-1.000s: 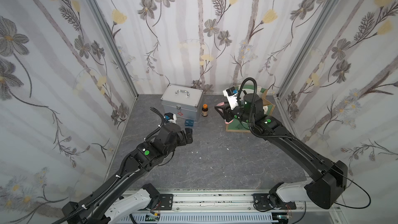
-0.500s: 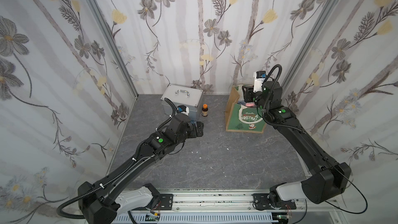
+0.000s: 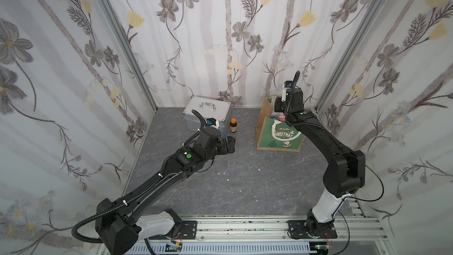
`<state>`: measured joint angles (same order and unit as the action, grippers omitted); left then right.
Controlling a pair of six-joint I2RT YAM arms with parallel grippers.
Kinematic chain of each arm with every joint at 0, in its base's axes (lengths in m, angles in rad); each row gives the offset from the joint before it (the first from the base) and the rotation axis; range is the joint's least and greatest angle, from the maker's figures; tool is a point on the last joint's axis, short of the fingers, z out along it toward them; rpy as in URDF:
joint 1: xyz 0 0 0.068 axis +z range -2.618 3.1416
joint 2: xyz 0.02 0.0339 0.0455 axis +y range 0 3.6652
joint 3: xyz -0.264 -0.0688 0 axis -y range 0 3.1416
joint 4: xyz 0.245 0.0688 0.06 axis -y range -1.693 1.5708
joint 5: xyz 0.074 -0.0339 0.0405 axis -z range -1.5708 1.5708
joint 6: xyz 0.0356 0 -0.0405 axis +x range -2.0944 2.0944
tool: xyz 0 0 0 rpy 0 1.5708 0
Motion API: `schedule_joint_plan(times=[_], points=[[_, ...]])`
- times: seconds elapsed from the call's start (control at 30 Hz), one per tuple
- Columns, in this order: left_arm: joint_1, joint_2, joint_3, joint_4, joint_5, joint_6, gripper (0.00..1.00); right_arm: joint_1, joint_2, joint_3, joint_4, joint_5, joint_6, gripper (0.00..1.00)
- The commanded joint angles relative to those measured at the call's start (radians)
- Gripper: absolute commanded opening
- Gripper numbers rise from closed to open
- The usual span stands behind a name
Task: Put the hourglass into the canvas bag
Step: Place the hourglass in the canvas bag.
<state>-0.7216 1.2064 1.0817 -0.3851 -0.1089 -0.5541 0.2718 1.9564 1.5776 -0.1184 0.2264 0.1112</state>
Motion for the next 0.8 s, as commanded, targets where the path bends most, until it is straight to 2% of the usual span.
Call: schedule_joint_plan(times=[0.0,0.2,0.33,0.6,0.77], points=[[0.004,0.008,-0.006,0.047,-0.010,-0.011,1.00,-0.009,0.050,0.002,0.010,-0.012,0.012,0.30],[0.010,0.022,-0.006,0.050,-0.009,-0.015,1.00,-0.011,0.116,-0.016,-0.001,-0.027,0.024,0.35],[0.014,0.028,0.000,0.045,-0.008,-0.014,1.00,-0.013,0.101,-0.013,0.003,-0.031,0.032,0.54],[0.022,0.015,-0.011,0.050,-0.023,-0.020,1.00,-0.011,-0.045,-0.035,0.020,-0.073,0.069,0.71],[0.033,-0.004,-0.008,0.040,-0.034,-0.003,1.00,-0.009,-0.185,-0.108,0.053,-0.105,0.095,0.80]])
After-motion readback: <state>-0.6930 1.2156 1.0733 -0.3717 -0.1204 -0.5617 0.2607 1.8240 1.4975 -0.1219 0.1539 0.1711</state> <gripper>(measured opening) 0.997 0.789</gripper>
